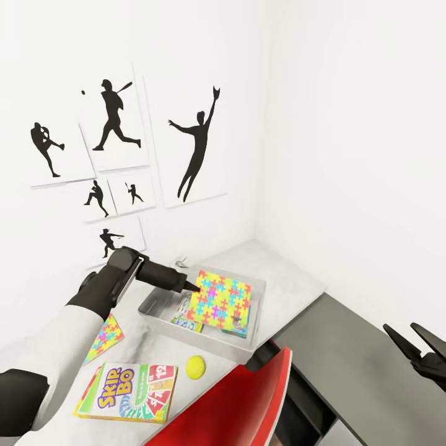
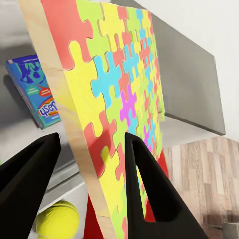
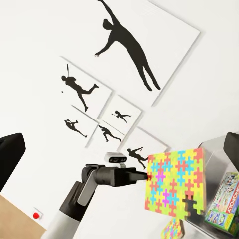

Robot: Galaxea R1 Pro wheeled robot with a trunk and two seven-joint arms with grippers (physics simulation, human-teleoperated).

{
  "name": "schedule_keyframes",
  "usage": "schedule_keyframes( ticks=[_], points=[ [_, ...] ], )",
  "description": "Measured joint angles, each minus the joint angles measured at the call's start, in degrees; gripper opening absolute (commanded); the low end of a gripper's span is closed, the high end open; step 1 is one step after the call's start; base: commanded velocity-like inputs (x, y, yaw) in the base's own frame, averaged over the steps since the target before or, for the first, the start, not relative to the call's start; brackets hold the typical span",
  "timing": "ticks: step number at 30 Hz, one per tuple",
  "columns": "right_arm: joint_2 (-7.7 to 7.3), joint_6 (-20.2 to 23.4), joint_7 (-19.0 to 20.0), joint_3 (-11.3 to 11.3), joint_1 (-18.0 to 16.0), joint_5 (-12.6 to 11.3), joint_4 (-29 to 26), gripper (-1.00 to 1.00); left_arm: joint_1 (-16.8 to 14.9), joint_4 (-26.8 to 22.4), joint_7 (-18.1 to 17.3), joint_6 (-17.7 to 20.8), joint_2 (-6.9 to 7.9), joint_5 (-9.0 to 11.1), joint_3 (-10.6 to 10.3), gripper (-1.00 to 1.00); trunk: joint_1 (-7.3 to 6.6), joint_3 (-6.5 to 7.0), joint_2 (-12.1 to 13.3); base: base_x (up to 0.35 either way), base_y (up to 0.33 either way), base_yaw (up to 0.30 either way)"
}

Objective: Put all the toys in the child's room - the three board games (two on the bed and one on the table), the two jigsaw puzzles on the table, and the tennis ball on the table - inside the toy box on the table in the child's room.

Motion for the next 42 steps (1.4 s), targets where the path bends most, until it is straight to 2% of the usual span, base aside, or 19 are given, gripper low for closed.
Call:
schedule_keyframes(
  ticks=[4,11,18,28,29,42],
  points=[
    [0.0,-0.02,0.0,0.0,0.0,0.0,0.0,1.0,-0.06,0.0,0.01,-1.02,-0.07,-0.68,-0.01,-1.0,0.0,0.0,0.0,0.0,0.0,0.0],
    [0.07,-0.42,0.01,0.0,0.0,0.01,0.0,1.0,-0.16,0.09,0.05,-1.55,-0.32,-4.56,0.04,-1.0,0.0,0.0,0.0,0.0,0.0,0.0],
    [0.07,-2.09,0.11,0.0,0.07,-0.03,0.02,1.0,-0.17,0.09,0.08,-1.63,-0.44,-5.14,0.11,-1.0,0.0,0.0,0.0,0.0,0.0,0.0],
    [0.05,-2.33,0.12,0.0,0.09,-0.03,0.02,1.0,-0.17,0.09,0.13,-2.11,-0.47,-5.31,0.13,-1.0,0.0,0.0,0.0,0.0,0.0,0.0],
    [0.05,-2.33,0.12,0.0,0.09,-0.03,0.02,1.0,-0.17,0.09,0.14,-2.11,-0.47,-5.31,0.13,1.0,0.0,0.0,0.0,0.0,0.0,0.0],
    [0.09,-2.34,0.12,0.0,0.09,-0.03,0.02,1.0,-0.17,0.09,0.18,-2.11,-0.41,-5.24,0.13,1.0,0.0,0.0,0.0,0.0,0.0,0.0]
  ],
)
